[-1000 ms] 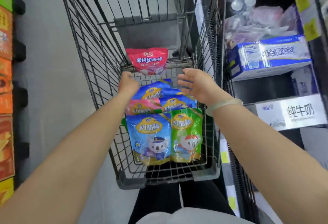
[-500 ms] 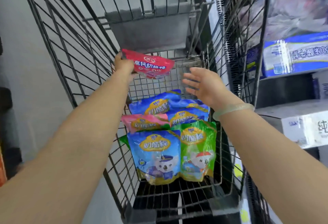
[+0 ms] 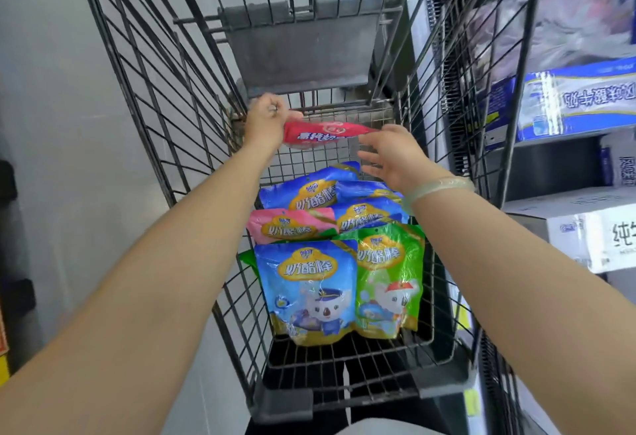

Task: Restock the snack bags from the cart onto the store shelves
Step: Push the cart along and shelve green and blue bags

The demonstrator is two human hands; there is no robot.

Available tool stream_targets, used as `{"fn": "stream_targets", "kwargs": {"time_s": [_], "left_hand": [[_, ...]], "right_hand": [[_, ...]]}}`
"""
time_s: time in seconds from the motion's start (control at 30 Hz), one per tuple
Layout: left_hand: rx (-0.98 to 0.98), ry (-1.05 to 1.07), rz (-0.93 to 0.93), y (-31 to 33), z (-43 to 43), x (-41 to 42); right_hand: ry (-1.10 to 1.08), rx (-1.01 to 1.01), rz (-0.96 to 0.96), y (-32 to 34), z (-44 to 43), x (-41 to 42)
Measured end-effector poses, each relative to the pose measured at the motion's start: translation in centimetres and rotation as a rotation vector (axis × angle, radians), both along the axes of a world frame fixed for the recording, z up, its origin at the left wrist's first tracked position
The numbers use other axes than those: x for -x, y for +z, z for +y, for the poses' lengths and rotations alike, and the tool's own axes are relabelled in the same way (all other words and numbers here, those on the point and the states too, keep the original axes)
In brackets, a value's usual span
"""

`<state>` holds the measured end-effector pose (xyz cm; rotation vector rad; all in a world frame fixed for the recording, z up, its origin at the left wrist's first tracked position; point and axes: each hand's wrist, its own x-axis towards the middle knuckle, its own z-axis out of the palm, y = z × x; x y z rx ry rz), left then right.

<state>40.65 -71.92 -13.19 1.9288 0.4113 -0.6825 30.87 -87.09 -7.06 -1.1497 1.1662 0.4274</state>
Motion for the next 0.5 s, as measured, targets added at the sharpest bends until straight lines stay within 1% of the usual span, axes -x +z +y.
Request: {"fn": "stream_targets", "kwargs": {"time_s": [0.03,0.13,0.23,0.3,0.33,0.37,0.43,0.5], "left_hand": [[0.027,-0.001,-0.005,0.1,-0.1,0.3],[0.022,-0.017,0.018,0.0,0.2,1.1],[0.056,0.106,0.059,-0.2,0.9,1.3],[0.113,0.183,0.044,-0.4,1.0,1.3],[0.134,0.183,0.034,-0.3,1.0,1.4],[0.127,0.137,0.021,-0.2,0.9,1.5],[0.038,-0.019,-0.015,-0.3,0.8,1.7],[-0.058,-0.068,-0.055,-0.5,0.5,1.7]], "right_hand": [[-0.012,-0.001,0.012,-0.3,0.2,0.1],[-0.051,-0.003,0.022,-0.9,0.4,0.4],[-0.058,-0.013,0.018,-1.3,0.5,0.5],[-0.055,-0.016,0.016,-1.4,0.4,0.3],[-0.056,-0.015,0.013,-1.4,0.4,0.3],[-0.057,-0.015,0.01,-1.6,0.3,0.2],[-0.059,-0.013,0.003,-1.8,0.2,0.2],[-0.058,-0.008,-0.001,-1.9,0.1,0.3]]}}
